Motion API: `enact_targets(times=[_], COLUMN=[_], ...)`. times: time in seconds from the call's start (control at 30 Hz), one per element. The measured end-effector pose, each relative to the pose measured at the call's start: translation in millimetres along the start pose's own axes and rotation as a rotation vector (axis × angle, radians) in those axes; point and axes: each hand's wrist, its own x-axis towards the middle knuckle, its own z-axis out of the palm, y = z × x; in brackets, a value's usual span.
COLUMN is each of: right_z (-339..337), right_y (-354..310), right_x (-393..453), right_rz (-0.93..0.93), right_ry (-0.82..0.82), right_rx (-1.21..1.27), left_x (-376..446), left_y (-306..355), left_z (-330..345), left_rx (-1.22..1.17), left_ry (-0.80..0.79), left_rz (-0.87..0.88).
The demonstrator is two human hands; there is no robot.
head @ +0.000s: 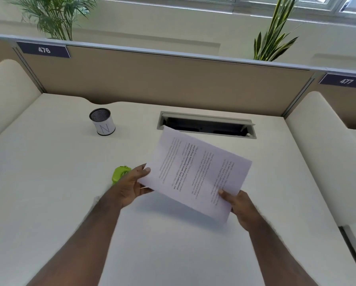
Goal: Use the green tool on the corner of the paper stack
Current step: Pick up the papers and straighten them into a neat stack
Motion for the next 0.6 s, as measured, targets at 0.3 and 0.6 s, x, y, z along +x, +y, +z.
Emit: enact_targets(times=[0.3,0.6], right_z=[5,6], right_y=[-15,4], right_x=[10,12], right_rz=[-0.192,-0.199], right_ry=[-0.023,0.057], right_rx=[-0.222,-0.291], left_x=[7,11], left_y=[19,-11], left_z=[0,-4], left_rx=[0.487,0.794], left_ry=[0.131,0.281], left_rz=[0.255,0.364])
